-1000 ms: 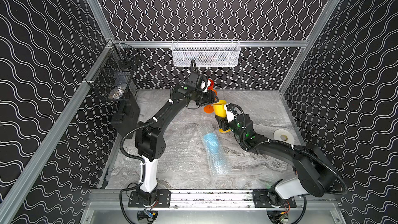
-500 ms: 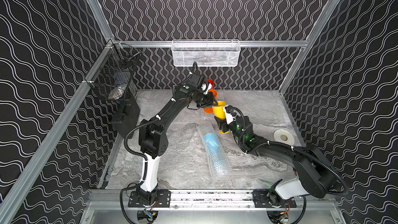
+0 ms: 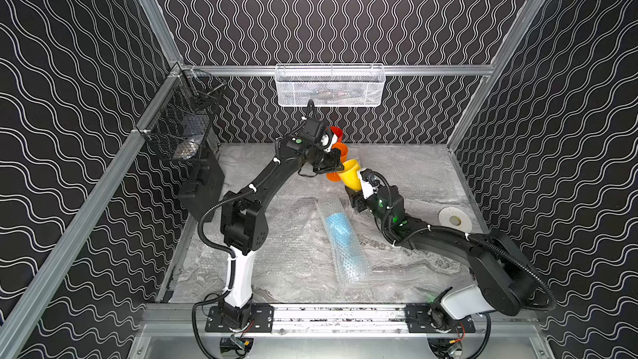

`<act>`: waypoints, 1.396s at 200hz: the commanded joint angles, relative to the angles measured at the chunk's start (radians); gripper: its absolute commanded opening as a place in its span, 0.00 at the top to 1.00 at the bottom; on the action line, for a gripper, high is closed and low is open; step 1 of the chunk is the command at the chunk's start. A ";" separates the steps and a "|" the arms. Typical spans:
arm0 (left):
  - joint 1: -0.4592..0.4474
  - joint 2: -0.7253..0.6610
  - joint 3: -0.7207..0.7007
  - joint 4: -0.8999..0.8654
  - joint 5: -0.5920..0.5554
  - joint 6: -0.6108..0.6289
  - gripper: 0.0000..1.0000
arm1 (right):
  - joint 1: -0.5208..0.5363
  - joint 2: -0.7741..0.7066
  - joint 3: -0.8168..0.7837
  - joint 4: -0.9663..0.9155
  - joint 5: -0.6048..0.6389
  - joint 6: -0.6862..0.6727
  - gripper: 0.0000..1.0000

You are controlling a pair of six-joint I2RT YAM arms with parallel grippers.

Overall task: Unpack wine glasses from bubble wrap
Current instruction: Pick up the wine glass from the bubble wrap.

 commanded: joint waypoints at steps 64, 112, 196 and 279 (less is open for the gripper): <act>-0.004 -0.045 0.008 -0.035 -0.066 0.021 1.00 | 0.000 -0.001 0.019 0.072 0.026 0.038 0.17; -0.033 -0.044 0.040 -0.058 -0.242 0.049 1.00 | -0.001 -0.065 0.012 0.044 -0.009 0.074 0.12; -0.119 -0.011 0.090 -0.047 -0.483 0.118 1.00 | -0.074 -0.221 -0.018 -0.028 -0.083 0.181 0.11; -0.202 0.033 0.142 -0.018 -0.647 0.193 1.00 | -0.406 -0.119 0.190 -0.391 -0.339 0.535 0.11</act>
